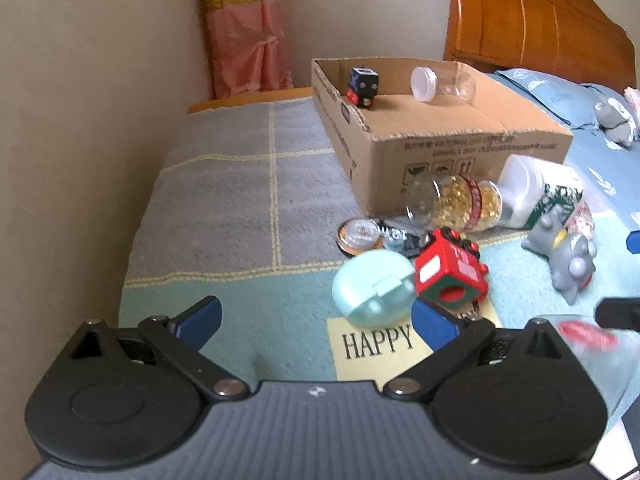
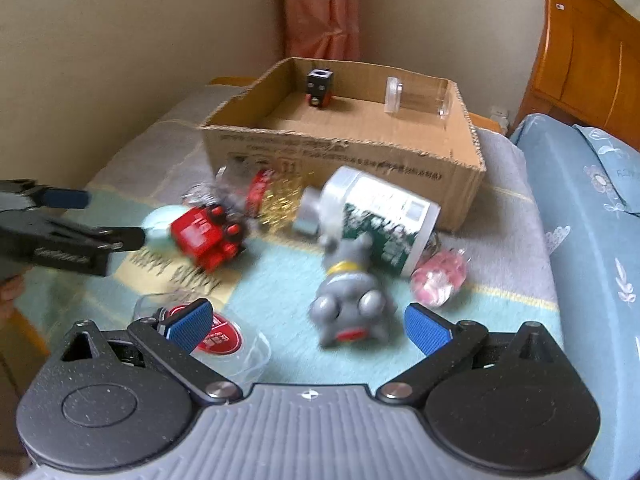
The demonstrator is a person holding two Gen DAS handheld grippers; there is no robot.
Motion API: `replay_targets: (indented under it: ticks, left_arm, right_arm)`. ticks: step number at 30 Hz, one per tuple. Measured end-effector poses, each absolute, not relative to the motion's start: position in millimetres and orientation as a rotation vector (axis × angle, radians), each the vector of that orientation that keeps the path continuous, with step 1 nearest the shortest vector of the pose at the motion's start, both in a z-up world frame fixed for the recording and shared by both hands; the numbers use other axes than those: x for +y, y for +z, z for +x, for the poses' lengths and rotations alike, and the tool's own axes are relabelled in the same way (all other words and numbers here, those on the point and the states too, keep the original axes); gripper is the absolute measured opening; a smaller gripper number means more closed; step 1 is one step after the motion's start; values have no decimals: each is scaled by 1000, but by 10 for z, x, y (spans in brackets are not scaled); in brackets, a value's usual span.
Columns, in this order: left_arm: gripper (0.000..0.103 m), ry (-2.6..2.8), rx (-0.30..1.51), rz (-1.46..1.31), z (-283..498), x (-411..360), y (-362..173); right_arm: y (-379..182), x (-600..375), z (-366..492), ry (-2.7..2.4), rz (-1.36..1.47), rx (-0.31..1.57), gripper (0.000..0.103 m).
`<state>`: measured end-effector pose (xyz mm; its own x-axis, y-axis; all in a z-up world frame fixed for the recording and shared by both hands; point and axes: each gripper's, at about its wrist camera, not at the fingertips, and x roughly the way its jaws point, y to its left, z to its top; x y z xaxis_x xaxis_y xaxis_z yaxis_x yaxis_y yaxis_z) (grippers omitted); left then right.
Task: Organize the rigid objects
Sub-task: 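Move the right tool to the red-labelled clear container and grasp it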
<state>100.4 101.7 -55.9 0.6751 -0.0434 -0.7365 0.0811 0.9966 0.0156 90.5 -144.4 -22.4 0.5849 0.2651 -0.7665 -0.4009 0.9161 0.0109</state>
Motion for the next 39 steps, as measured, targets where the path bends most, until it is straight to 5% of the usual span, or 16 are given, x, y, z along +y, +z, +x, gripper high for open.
replay_targets:
  ticks: [26,28,34,39]
  left_arm:
    - [101,-219,821,94,1177,986,-886]
    - [96,-244,805,101,1209,972,-885]
    - [58,-339,760,128,1228,900,-833]
    - [57,-332,762,129,1186,886,-818]
  right_arm:
    - [-669,-1018,569,588,-320,949,103]
    - [-701,-1038,583,583,-316,960,103]
    - [-713,-1035,574,580,-318,950,103]
    - [-713,-1028,571,572,-316,943,103]
